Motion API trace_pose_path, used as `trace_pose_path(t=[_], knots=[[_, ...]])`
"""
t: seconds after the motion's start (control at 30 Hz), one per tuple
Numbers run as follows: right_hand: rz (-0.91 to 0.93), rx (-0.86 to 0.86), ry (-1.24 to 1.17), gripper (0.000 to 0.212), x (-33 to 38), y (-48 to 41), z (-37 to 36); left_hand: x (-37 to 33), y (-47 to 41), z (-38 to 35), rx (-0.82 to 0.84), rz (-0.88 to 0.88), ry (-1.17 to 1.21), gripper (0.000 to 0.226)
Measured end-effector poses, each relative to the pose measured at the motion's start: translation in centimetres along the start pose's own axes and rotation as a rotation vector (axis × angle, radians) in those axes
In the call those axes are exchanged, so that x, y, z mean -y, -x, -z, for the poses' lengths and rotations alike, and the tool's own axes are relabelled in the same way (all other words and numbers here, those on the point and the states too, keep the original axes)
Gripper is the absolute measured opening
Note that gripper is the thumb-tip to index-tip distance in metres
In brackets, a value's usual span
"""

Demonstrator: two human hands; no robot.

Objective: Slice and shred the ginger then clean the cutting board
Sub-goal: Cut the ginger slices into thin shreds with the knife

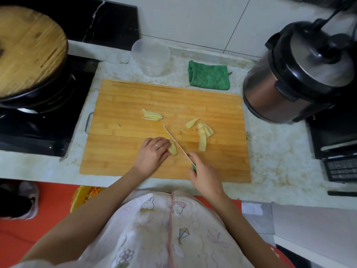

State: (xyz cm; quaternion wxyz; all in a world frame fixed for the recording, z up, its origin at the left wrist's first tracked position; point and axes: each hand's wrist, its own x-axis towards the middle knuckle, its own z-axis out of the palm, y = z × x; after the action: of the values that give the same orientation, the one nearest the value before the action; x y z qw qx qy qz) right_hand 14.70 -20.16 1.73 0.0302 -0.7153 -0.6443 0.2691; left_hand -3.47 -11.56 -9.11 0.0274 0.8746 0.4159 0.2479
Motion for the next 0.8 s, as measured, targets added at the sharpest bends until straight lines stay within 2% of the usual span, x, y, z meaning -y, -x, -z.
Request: trace_pose_path(t=[0.23, 0.43, 0.6, 0.8], knots=[[0.041, 0.024, 0.103, 0.045, 0.6, 0.2, -0.1, -0.2, -0.1, 0.0, -0.095, -0.011, -0.063, 0.029], [0.026, 0.052, 0.128, 0.050, 1.0, -0.1, -0.8, -0.2, 0.0, -0.1, -0.106, 0.001, -0.088, 0.027], [0.005, 0.073, 0.087, 0.052, 1.3, -0.2, -1.3, -0.2, -0.2, -0.2, -0.120, -0.008, -0.076, 0.028], [-0.038, 0.113, -0.011, 0.052, 1.0, -0.3, -1.6, 0.0, -0.3, -0.6, -0.122, -0.036, -0.032, 0.019]])
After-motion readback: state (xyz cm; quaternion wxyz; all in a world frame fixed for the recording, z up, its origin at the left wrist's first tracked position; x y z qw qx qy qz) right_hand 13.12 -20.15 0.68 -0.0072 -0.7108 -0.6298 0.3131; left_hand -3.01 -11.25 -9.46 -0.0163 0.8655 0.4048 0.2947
